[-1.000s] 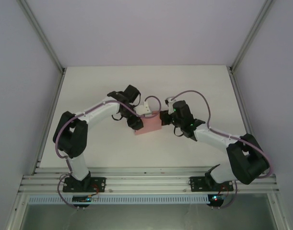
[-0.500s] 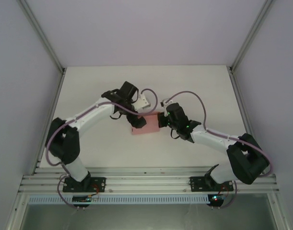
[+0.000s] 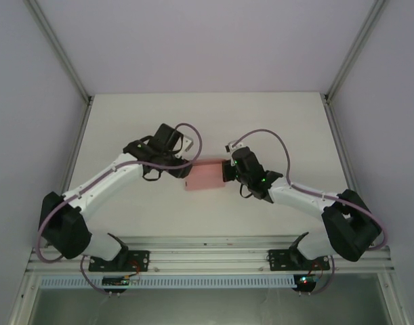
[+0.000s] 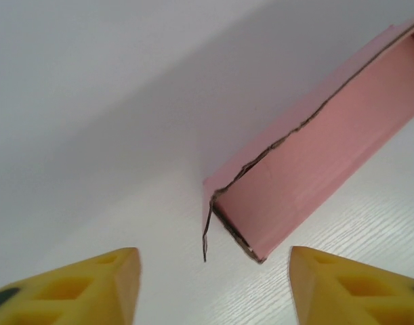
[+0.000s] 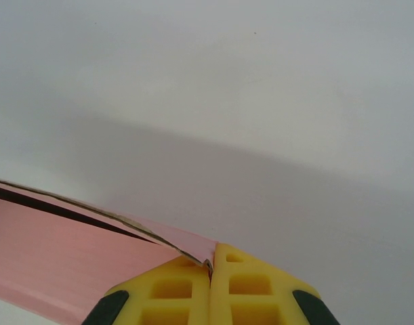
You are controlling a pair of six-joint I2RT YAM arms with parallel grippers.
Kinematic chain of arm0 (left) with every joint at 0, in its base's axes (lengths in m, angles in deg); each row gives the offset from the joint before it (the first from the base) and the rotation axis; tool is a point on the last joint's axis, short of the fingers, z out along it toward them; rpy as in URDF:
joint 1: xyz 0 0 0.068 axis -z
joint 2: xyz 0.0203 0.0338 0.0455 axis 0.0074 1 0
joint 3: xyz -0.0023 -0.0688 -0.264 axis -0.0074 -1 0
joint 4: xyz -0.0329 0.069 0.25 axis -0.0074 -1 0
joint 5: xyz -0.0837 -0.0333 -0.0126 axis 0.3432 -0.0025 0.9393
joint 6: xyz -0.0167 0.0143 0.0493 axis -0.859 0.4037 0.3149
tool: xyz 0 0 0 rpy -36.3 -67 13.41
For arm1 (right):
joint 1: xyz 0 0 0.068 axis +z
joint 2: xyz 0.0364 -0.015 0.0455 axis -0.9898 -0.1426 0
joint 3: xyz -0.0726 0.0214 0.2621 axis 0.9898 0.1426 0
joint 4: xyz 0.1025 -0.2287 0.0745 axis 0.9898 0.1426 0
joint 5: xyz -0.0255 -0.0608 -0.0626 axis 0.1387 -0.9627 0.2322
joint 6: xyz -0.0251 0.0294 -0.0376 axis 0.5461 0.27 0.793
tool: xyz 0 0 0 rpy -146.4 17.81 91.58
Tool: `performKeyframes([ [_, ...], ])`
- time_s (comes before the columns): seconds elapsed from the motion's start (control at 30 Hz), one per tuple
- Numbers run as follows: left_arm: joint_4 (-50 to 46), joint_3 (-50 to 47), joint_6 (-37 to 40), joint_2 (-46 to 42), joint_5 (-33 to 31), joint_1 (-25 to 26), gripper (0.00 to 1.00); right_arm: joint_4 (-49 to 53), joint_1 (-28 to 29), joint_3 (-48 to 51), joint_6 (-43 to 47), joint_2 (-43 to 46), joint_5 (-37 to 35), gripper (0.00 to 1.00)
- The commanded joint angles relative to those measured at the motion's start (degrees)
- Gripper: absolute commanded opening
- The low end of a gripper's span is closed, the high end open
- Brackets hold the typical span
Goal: Assemble paper box
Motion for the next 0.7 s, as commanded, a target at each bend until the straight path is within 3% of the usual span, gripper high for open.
performKeyframes([
  [0.0,0.95,1.88,-1.69,3.0,1.3,0.03,0.52,8.79,0.99,0.95,-0.55,-0.86,-0.65,0.0],
  [0.07,0.55,3.01,-1.72,4.83,2.84,-0.06,0.43,8.99,1.08,0.96,-0.54,-0.85,-0.88,0.0],
  [0.2,0.63,4.48,-4.46,6.92,2.99,-0.07,0.04,9.15,1.35,0.94,-0.42,-0.85,-1.39,0.0],
  [0.33,2.2,4.99,-8.33,7.32,6.71,-0.01,0.0,9.93,1.79,0.46,-0.03,-1.3,-2.65,0.0],
  [0.47,0.42,5.41,-13.37,7.32,5.47,-0.1,0.0,11.0,3.61,0.08,0.98,-1.11,-6.05,0.0],
  [0.67,-1.6,6.63,-24.09,8.11,9.26,-1.21,0.0,10.05,9.4,1.02,0.67,-0.07,-16.53,0.0],
])
